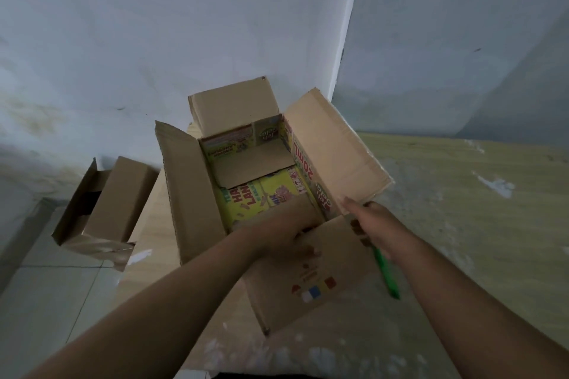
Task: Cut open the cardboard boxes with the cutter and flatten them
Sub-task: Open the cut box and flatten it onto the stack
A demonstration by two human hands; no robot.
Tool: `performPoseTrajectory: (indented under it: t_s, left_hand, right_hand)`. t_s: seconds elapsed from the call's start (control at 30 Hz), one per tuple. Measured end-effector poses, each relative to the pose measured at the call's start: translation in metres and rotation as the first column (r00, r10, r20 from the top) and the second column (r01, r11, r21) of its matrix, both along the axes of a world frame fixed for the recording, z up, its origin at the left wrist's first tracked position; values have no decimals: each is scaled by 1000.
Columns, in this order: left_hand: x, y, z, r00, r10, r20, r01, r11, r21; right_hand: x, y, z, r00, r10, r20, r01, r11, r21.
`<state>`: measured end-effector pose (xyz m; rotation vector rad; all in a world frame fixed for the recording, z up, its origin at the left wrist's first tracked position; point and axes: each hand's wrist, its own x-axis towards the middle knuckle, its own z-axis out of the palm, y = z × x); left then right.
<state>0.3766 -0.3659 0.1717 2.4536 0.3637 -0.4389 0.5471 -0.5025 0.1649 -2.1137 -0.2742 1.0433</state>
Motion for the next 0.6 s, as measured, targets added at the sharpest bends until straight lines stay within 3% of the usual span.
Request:
performPoseTrajectory:
  t_s: [0.07, 0.13, 0.23, 0.4, 0.5, 0.6]
  left_hand:
    - [-3, -2, -1, 999, 28, -39, -30, 999, -41]
    - [-7, -1, -3, 995, 82, -49, -86, 992, -87]
    - [-9, -4, -3, 990, 130, -47, -135, 982, -130]
    - [-14, -5, 4, 981, 192, -41, -196, 966, -171]
    - [-24, 0, 0, 937, 348, 3, -340, 917, -208]
    - [-34, 10, -13, 901, 431, -40, -433, 891, -136]
  right_hand:
    - [7, 8, 2, 997, 38, -63, -35, 998, 52]
    - [12, 15, -3, 993, -92, -71, 101, 987, 125]
    - [-3, 12, 8, 972, -127, 200, 84, 974, 209]
    - [-34, -22, 47, 761, -202, 617, -125, 887, 445]
    - [-48, -30, 74, 602, -322, 731, -263, 785, 562]
    - [-62, -14, 79, 589, -257, 766, -322, 795, 514]
